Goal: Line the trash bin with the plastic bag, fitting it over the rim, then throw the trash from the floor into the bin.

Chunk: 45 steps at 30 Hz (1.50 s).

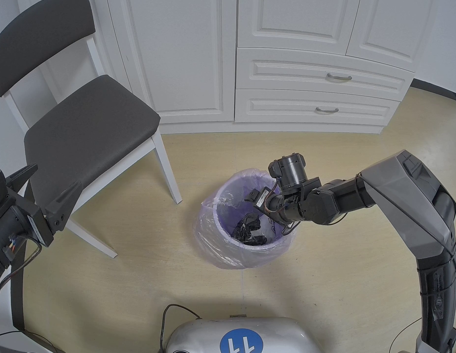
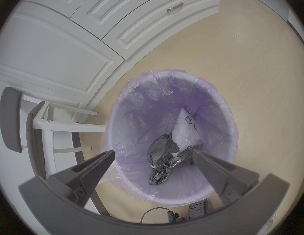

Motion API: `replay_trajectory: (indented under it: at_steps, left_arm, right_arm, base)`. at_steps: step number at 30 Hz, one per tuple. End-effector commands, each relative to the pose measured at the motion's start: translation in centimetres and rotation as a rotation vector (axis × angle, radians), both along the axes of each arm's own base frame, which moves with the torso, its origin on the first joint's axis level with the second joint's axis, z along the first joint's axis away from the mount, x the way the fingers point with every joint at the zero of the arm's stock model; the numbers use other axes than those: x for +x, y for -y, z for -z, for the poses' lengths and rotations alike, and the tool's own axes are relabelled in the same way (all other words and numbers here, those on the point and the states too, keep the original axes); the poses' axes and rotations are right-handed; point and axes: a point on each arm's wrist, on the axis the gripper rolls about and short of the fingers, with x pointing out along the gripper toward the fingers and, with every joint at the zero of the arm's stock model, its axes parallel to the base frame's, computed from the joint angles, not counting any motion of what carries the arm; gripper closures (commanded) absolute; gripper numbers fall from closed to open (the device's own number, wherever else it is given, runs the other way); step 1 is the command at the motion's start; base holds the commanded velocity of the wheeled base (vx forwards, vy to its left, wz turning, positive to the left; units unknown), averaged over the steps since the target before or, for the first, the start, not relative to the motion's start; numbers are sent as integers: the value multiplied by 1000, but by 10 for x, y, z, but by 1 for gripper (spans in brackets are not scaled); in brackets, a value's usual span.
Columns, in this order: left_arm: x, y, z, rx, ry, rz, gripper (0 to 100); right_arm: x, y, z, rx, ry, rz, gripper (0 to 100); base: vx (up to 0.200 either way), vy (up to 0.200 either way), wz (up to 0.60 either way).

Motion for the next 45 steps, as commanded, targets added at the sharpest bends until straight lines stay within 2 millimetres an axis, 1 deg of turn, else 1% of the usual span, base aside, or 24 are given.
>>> replay_trajectory:
  at_steps: [1, 7, 12, 15, 18, 21, 23, 24, 25, 26, 27, 28, 29, 31, 32, 33, 35, 36, 37, 40, 45]
  left_arm:
    - [0, 0, 1, 2, -2, 0, 0]
    - [1, 0, 2, 4, -6, 0, 0]
    - [3, 2, 4, 9, -19, 1, 0]
    - [3, 2, 5, 9, -23, 1, 0]
    - [3, 2, 5, 9, -23, 1, 0]
    - [2, 1, 5, 7, -19, 0, 0]
    - [2, 1, 5, 7, -19, 0, 0]
    - [2, 1, 4, 6, -18, 0, 0]
    - [2, 1, 4, 6, -18, 0, 0]
    - [3, 1, 5, 8, -21, 0, 0]
    - [3, 1, 5, 8, -21, 0, 0]
    - [3, 2, 5, 9, -23, 0, 0]
    - [4, 2, 5, 10, -25, 0, 0]
    - [4, 2, 5, 10, -25, 0, 0]
    - [4, 2, 5, 10, -25, 0, 0]
    - [4, 2, 5, 10, -25, 0, 0]
    - [4, 2, 5, 10, -26, 0, 0]
    - [4, 2, 6, 8, -28, 0, 0]
    - [5, 2, 6, 9, -29, -2, 0]
    - [10, 4, 8, 5, -50, -5, 0]
    - [12, 4, 9, 7, -57, -16, 0]
  right_arm:
    - [-2, 1, -8, 6, 12, -2, 0]
    - [-9, 4, -17, 7, 17, -19, 0]
    - [-14, 6, -23, -31, 35, -48, 0]
    - [-21, 13, -34, -63, 56, -67, 0]
    - [-28, 20, -39, -108, 68, -92, 0]
    - [-53, 36, -46, -233, 100, -184, 0]
    - [-67, 48, -54, -280, 167, -232, 0]
    - [-72, 53, -58, -294, 202, -245, 0]
    - [-72, 53, -58, -294, 202, -245, 0]
    - [-87, 66, -66, -338, 311, -281, 0]
    - [-88, 67, -66, -342, 319, -282, 0]
    - [-97, 78, -70, -386, 401, -298, 0]
    - [-102, 85, -71, -415, 442, -304, 0]
    - [-104, 94, -70, -460, 488, -303, 0]
    - [-105, 103, -68, -503, 525, -298, 0]
    - [-105, 106, -67, -515, 537, -294, 0]
    - [-102, 119, -64, -561, 586, -268, 0]
    - [-101, 122, -64, -569, 602, -258, 0]
    - [-101, 122, -63, -571, 603, -257, 0]
    - [-100, 133, -65, -545, 682, -248, 0]
    - [-99, 148, -67, -517, 756, -253, 0]
  base:
    - [0, 0, 0]
    - [0, 0, 0]
    - [0, 0, 0]
    - [0, 0, 0]
    - [0, 0, 0]
    - [0, 0, 0]
    - [0, 0, 0]
    - [0, 0, 0]
    - [0, 0, 0]
    - [0, 0, 0]
    - [0, 0, 0]
    - [0, 0, 0]
    - [0, 0, 0]
    - [0, 0, 0]
    - [0, 0, 0]
    - [0, 0, 0]
    - [0, 0, 0]
    - [0, 0, 0]
    - [0, 0, 0]
    - [0, 0, 0]
    - [0, 0, 0]
